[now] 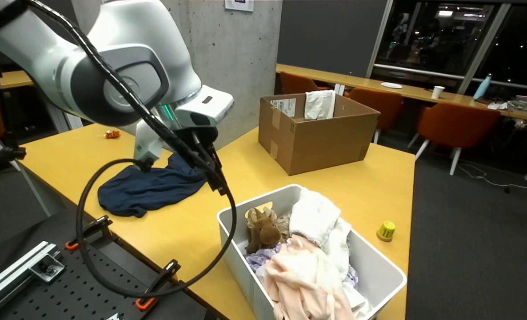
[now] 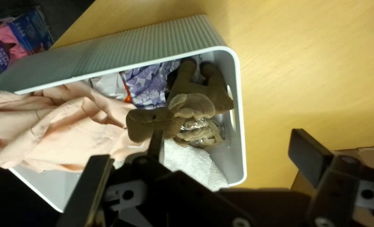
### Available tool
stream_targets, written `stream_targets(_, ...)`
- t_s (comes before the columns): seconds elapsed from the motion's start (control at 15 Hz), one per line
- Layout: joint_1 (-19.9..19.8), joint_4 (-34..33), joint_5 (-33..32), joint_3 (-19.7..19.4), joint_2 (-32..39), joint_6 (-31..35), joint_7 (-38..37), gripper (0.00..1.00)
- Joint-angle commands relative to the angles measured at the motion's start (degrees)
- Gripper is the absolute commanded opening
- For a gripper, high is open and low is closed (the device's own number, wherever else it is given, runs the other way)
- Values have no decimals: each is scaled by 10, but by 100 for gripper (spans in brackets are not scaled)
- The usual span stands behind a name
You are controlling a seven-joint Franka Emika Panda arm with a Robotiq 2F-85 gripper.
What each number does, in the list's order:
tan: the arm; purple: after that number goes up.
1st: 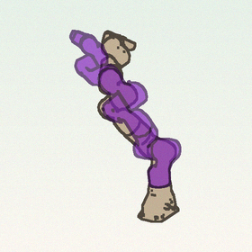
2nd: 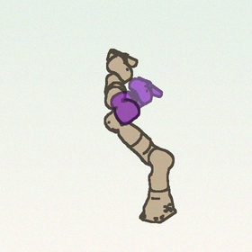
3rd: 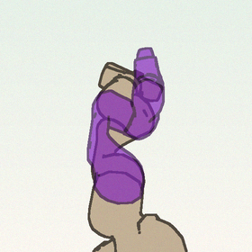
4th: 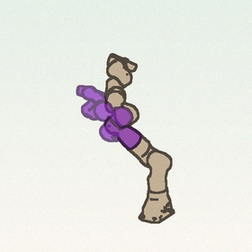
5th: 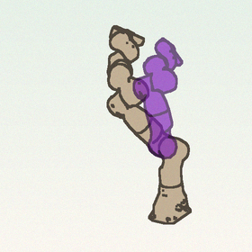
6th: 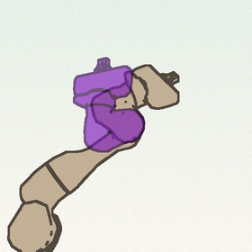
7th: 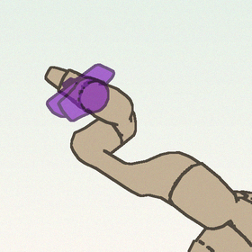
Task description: Remove the blue cloth and the moose toy from basket, then wrap the moose toy with the blue cloth
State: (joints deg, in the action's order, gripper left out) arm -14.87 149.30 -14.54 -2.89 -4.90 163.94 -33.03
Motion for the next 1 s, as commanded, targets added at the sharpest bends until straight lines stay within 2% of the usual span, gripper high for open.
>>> stream_targets(0.0,6,-18,40,-29,65,56,26,100)
stream_targets(0.27,-16,-65,21,-31,131,87,10,100)
stream_targets(0.6,-28,-144,28,-26,210,63,4,100)
stream_targets(0.67,20,-154,74,-69,225,60,37,100)
stream_targets(0.93,42,-188,138,-90,283,51,70,100)
